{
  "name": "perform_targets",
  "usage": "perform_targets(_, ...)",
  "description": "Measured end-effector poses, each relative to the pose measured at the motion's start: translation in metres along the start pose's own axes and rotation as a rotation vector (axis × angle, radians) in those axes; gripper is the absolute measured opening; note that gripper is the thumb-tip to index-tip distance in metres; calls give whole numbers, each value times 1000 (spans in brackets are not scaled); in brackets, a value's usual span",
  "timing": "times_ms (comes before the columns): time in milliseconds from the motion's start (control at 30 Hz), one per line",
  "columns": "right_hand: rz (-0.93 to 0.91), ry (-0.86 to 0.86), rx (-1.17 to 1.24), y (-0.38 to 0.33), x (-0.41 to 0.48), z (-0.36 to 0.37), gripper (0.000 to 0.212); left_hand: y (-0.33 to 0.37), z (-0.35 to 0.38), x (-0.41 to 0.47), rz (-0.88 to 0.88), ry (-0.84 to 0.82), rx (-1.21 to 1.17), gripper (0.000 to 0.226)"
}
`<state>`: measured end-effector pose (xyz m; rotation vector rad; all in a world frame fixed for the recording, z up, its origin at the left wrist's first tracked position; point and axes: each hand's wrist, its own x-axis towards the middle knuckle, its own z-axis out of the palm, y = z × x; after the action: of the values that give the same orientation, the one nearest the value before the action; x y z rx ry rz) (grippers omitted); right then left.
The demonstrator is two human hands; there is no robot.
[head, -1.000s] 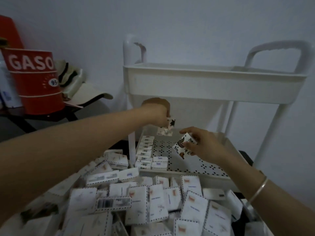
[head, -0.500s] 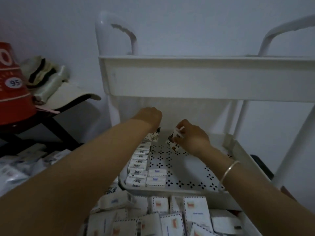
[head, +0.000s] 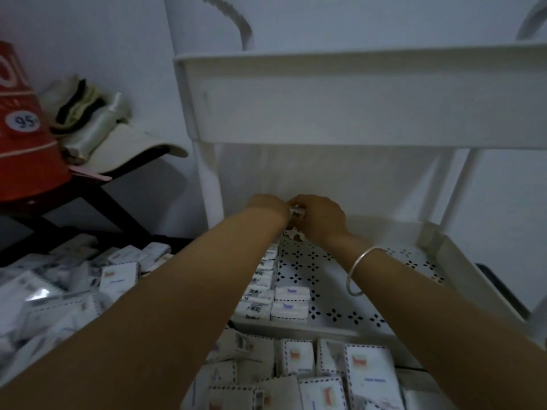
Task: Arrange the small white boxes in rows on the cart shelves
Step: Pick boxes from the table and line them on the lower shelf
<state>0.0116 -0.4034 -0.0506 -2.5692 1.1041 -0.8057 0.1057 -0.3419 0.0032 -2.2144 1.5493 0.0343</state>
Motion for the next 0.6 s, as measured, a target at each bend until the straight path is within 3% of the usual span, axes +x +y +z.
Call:
perform_targets(100,-3,-22,29,-10,3,7,32,2,-3,-4,-11,0,-14,36)
perform_targets(233,15,-212,62,-20,4,16,26,9,-10,-21,-24,83,93,31)
perform_targets(367,35,-350,98,-20,3,18,27,7,-34,-52,116,289,158,8)
perform_targets(433,43,-370,126,-20,3,17,24,1,-45,-73,217,328,154,16)
perform_targets(500,17,-409,147,-21,4,18,28,-9,-51,-90,294,279,73,5)
perform_targets(600,-42,-438,99,-26,5,19,41,-30,-52,-111,390,169,-194,21)
